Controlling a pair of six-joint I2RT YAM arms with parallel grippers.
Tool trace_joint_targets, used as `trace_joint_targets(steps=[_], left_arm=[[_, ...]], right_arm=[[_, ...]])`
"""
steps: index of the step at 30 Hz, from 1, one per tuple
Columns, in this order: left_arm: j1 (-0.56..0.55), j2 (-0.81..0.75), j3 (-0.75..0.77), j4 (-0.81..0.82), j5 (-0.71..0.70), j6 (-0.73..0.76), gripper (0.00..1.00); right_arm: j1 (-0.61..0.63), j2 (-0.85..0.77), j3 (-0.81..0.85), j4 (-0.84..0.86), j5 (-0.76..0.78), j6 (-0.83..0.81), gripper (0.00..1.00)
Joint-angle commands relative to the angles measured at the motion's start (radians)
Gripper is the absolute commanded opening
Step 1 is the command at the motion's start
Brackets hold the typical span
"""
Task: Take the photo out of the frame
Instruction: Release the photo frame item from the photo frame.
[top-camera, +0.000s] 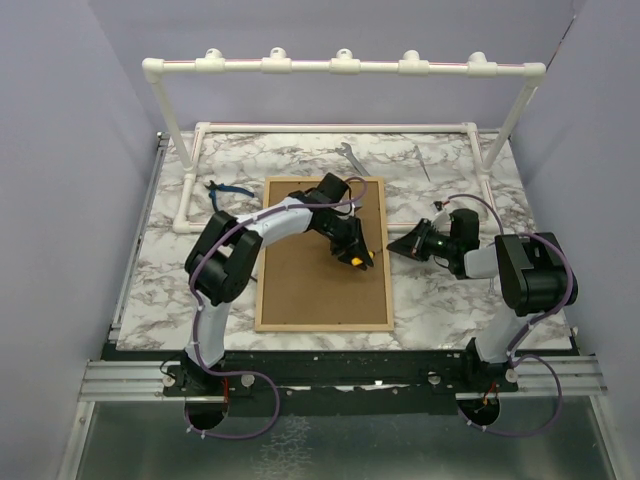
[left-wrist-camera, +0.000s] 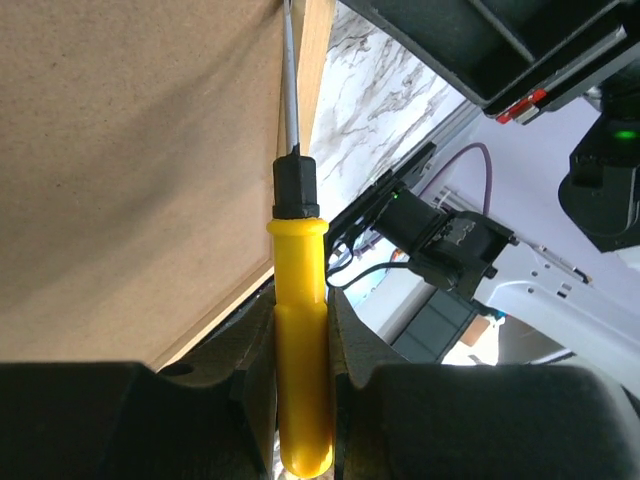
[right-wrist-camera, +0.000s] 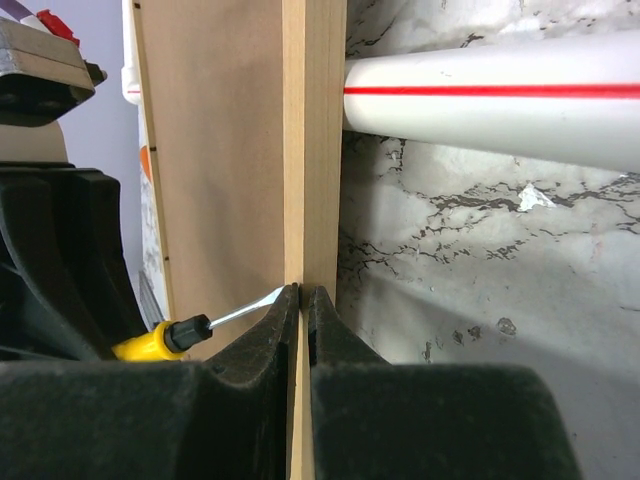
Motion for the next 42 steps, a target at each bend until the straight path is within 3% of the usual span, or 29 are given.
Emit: trace_joint_targets(steps=[1, 18, 29, 36, 40, 42], left_arm=[[-0.037, 0.025, 0.092, 0.086, -0.048, -0.045, 0.0], [-0.124, 0.144, 0.364, -0.022, -0.045, -0.071, 0.0], [-0.152, 0.208, 0.478, -0.067, -0.025, -0.127, 0.0], [-0.145, 0.189, 0.465, -0.08, -0.025, -0.12, 0.0], [-0.126, 0.117, 0.365, -0.099, -0.058, -0.069, 0.0], [-0.112, 0.065, 0.276, -0.125, -0.081, -0.023, 0.0]], right_arm=[[0.027, -0.015, -0.033, -0.001, -0.031, 0.011, 0.07], [0.071, -0.038, -0.028, -0.025, -0.015, -0.005, 0.07], [0.16, -0.082, 0.013, -0.139, 0.056, -0.067, 0.07], [0.173, -0.112, 0.015, -0.184, 0.103, -0.088, 0.06], [0.173, -0.171, 0.008, -0.22, 0.159, -0.088, 0.07], [0.173, -0.214, 0.007, -0.248, 0.195, -0.091, 0.12]])
